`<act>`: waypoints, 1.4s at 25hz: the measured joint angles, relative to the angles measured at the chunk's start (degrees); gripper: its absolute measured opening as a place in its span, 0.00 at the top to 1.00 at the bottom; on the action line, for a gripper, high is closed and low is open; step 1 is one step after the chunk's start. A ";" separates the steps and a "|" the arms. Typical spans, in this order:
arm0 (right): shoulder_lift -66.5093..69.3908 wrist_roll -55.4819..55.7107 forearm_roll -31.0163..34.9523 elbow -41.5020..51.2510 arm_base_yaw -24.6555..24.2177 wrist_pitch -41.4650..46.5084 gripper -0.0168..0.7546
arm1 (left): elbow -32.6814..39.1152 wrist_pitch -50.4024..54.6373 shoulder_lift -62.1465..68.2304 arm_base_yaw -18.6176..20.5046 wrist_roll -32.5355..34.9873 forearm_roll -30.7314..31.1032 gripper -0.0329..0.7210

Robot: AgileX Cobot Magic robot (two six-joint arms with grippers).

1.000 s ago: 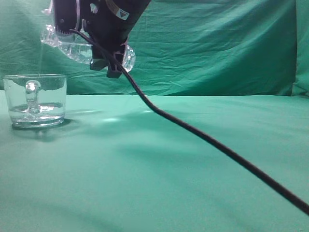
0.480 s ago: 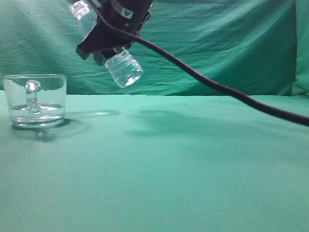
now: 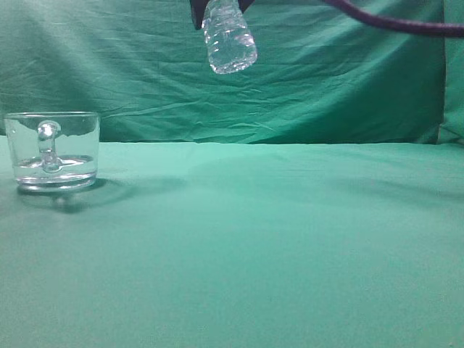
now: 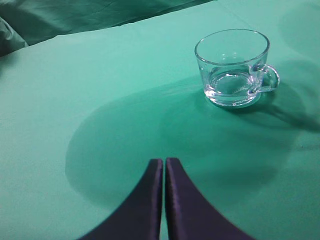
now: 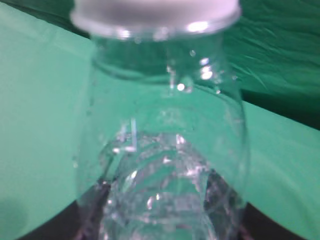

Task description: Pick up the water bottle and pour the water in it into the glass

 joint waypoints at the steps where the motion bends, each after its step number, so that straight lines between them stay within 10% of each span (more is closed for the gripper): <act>1: -1.33 -0.12 0.44 1.78 0.00 -0.13 0.53 | 0.00 0.00 0.00 0.00 0.00 0.00 0.96; 12: -22.74 0.04 -0.92 24.65 -0.67 -13.64 0.53 | 0.00 0.00 0.00 0.00 0.00 0.00 0.96; 27: -37.61 2.20 -3.78 50.27 -26.23 -41.24 0.53 | 0.00 0.00 0.00 0.00 0.00 0.00 0.96; 35: -30.78 -12.57 -0.25 55.42 -31.45 -59.63 0.53 | 0.00 0.00 0.00 0.00 0.00 0.00 0.96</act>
